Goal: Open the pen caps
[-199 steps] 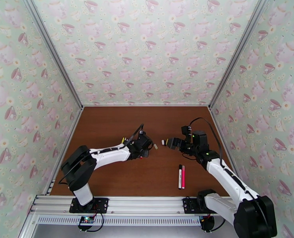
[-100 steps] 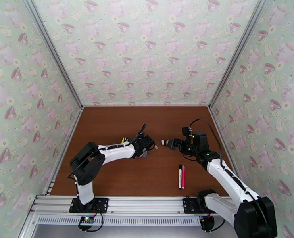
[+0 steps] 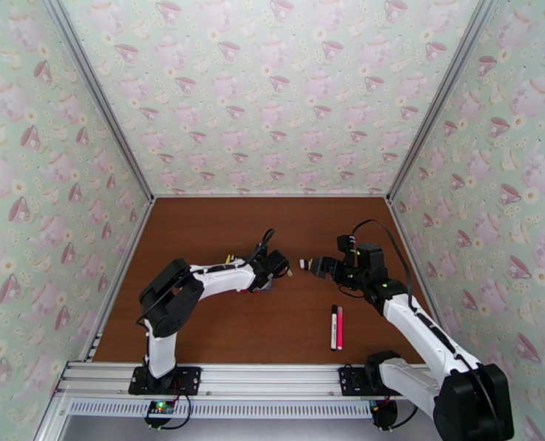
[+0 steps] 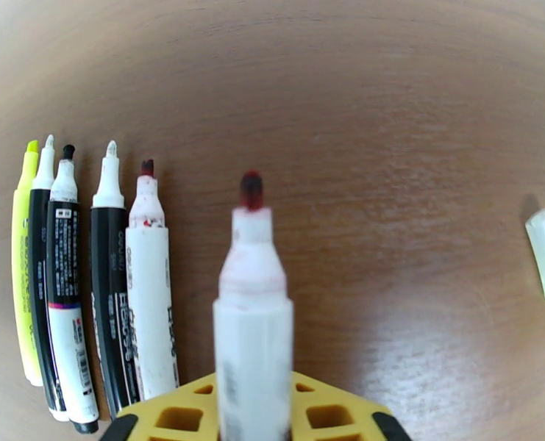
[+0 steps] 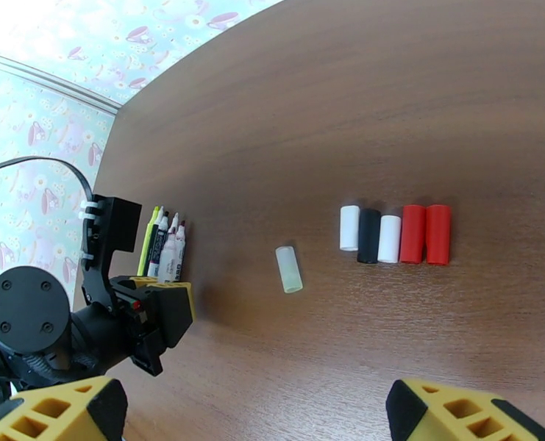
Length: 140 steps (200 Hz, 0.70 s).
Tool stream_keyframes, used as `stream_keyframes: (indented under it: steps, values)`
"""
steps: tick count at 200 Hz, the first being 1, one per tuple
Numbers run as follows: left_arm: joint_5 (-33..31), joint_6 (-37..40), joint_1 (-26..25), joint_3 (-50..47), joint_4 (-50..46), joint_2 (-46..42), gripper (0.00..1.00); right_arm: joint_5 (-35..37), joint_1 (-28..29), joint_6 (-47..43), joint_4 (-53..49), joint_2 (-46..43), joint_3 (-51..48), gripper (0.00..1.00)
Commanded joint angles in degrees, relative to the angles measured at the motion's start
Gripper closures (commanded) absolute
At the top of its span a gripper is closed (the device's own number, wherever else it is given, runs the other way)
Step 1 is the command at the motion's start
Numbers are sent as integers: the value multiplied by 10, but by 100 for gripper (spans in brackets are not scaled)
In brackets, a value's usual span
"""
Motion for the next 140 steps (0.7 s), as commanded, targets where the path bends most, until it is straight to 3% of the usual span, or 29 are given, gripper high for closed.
stream_keyframes:
  steps: [1,28,140]
  values:
    - [-21,-3,5,18,-14,11,73,4,2,8,12,-2,-13,0]
    - [-30,0,7,24,-22,12,69,6,2,9,12,-1,-15,0]
    - [-33,-8,21,21,-42,-3,74,23,1,7,-18,-9,-5,0]
